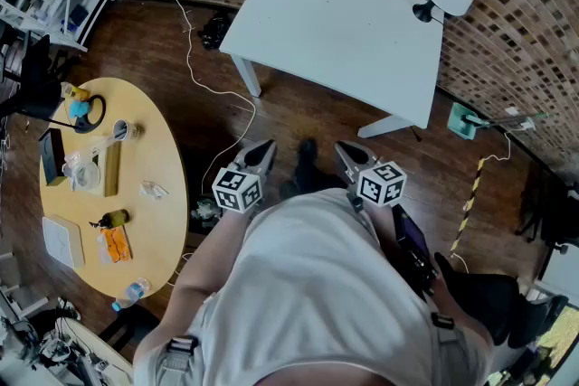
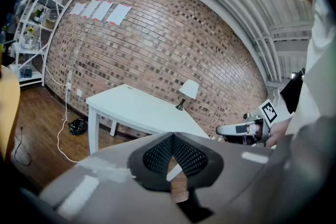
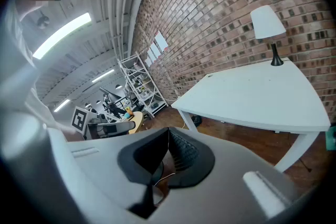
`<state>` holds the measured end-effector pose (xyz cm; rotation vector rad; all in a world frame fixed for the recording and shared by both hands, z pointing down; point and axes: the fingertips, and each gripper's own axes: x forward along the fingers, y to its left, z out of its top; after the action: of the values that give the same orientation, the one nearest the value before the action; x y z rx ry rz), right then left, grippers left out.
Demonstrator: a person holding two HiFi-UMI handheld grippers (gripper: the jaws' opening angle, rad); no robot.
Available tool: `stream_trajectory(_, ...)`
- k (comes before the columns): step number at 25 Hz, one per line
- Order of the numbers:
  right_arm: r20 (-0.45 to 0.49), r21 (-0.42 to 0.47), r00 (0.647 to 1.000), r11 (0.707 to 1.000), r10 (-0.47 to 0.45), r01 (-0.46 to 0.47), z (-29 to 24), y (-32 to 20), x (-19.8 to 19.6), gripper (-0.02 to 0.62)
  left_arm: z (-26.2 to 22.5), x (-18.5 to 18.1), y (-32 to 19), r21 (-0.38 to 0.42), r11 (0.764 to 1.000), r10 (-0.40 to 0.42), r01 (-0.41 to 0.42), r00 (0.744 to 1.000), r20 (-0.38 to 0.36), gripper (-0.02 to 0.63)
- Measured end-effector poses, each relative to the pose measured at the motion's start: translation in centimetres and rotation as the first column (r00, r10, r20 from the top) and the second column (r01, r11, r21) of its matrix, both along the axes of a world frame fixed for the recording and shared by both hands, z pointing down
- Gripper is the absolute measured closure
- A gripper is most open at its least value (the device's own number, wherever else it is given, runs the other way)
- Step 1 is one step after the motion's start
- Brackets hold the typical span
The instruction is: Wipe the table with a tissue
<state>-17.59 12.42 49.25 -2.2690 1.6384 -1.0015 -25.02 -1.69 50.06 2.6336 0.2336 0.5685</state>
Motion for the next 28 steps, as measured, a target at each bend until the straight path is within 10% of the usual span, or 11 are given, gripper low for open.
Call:
stream_trajectory(18, -0.067, 0.035, 0.984, 0.986, -0.163, 0.165, 0.6, -10.4, 14.3, 0.586, -0.3, 14.1, -6.9, 0.078, 0.996, -0.048, 0.044, 0.997, 0.055, 0.601)
stream_trajectory(28, -0.032, 0.048, 0.913, 0.912, -0.407, 0.408, 1.7, -19.8, 13.8, 0.586, 0.8, 8.8, -16.2, 0.135, 0.939, -0.332, 0.315, 0.935, 0.125, 0.601)
